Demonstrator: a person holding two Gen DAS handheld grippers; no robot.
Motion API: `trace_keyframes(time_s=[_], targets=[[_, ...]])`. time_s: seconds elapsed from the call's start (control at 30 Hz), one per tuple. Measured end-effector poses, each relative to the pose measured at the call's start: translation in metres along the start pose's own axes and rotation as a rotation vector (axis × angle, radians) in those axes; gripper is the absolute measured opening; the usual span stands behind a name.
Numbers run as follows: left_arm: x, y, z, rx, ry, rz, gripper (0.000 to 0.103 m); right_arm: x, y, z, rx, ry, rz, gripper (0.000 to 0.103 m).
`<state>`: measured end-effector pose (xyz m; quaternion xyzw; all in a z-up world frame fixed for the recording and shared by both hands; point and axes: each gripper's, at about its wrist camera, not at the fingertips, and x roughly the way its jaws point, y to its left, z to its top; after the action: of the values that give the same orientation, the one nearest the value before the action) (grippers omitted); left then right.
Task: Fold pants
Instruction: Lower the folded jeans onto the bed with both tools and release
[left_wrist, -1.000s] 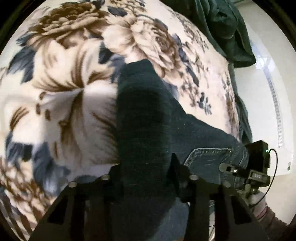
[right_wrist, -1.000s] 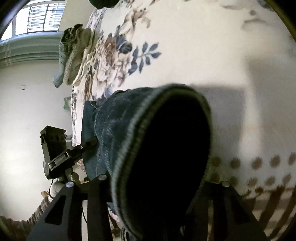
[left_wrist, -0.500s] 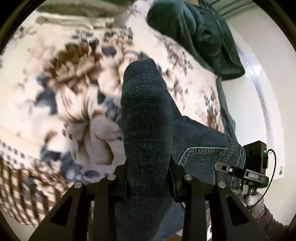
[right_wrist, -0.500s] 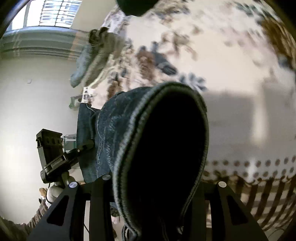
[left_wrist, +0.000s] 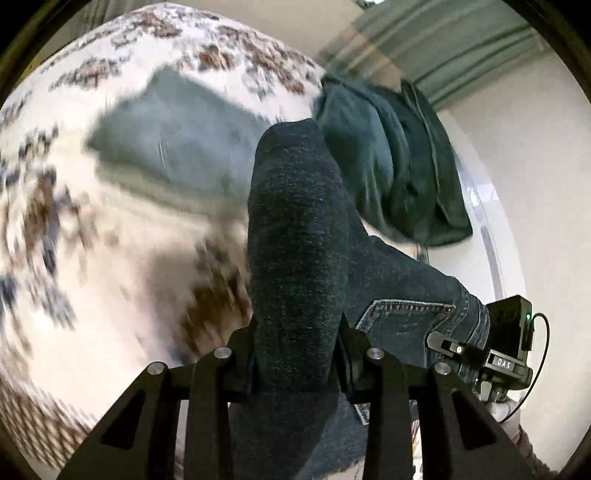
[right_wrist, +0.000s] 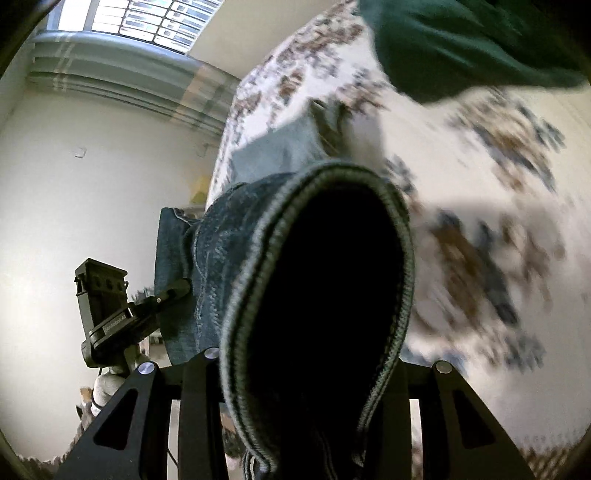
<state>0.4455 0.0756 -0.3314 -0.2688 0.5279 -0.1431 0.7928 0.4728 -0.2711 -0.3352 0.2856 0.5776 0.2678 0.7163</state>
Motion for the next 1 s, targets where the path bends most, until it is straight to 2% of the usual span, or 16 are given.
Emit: trace_keyframes(time_s=[0.13, 0.23, 0.4, 0.5, 0.53, 0.6, 0.67, 0.7, 0.77, 0.8, 0.83, 0.87, 1.0], targets=[[0.001, 0.044, 0.108, 0.023, -0.028, 0.002, 0.029, 0.057, 0.044, 0.081, 0.01, -0.031, 0.014, 0.04], [0.017, 0.077, 0.17, 0.033, -0.028, 0.005, 0.029, 0.104, 0.063, 0.141, 0.022, -0.038, 0.018, 0.04], [0.064, 0.131, 0.232, -0.001, 0.014, 0.01, 0.03, 0.183, 0.063, 0.219, 0.049, -0.004, 0.0, 0.04], [0.096, 0.161, 0.25, -0.008, 0.08, 0.059, 0.034, 0.224, 0.041, 0.247, 0.084, 0.052, -0.04, 0.043], [0.112, 0.172, 0.251, 0.002, 0.115, 0.12, 0.036, 0.238, 0.032, 0.25, 0.106, 0.085, -0.058, 0.047], [0.129, 0.184, 0.25, 0.012, 0.161, 0.178, 0.037, 0.254, 0.02, 0.253, 0.136, 0.132, -0.114, 0.049], [0.13, 0.187, 0.244, 0.019, 0.159, 0.176, 0.038, 0.259, 0.018, 0.253, 0.108, 0.155, -0.172, 0.067], [0.128, 0.187, 0.24, 0.026, 0.151, 0.18, 0.043, 0.259, 0.02, 0.252, 0.079, 0.162, -0.219, 0.079], [0.124, 0.186, 0.237, 0.017, 0.147, 0.204, 0.052, 0.251, 0.025, 0.248, 0.047, 0.161, -0.264, 0.089], [0.122, 0.184, 0.234, 0.01, 0.152, 0.239, 0.062, 0.245, 0.025, 0.247, 0.044, 0.156, -0.295, 0.094], [0.12, 0.185, 0.234, 0.007, 0.15, 0.265, 0.067, 0.238, 0.026, 0.246, 0.033, 0.141, -0.352, 0.095], [0.117, 0.182, 0.232, 0.009, 0.143, 0.284, 0.069, 0.232, 0.027, 0.243, 0.028, 0.129, -0.397, 0.096], [0.097, 0.169, 0.224, 0.037, 0.09, 0.382, 0.087, 0.205, 0.037, 0.231, 0.01, 0.066, -0.544, 0.102]])
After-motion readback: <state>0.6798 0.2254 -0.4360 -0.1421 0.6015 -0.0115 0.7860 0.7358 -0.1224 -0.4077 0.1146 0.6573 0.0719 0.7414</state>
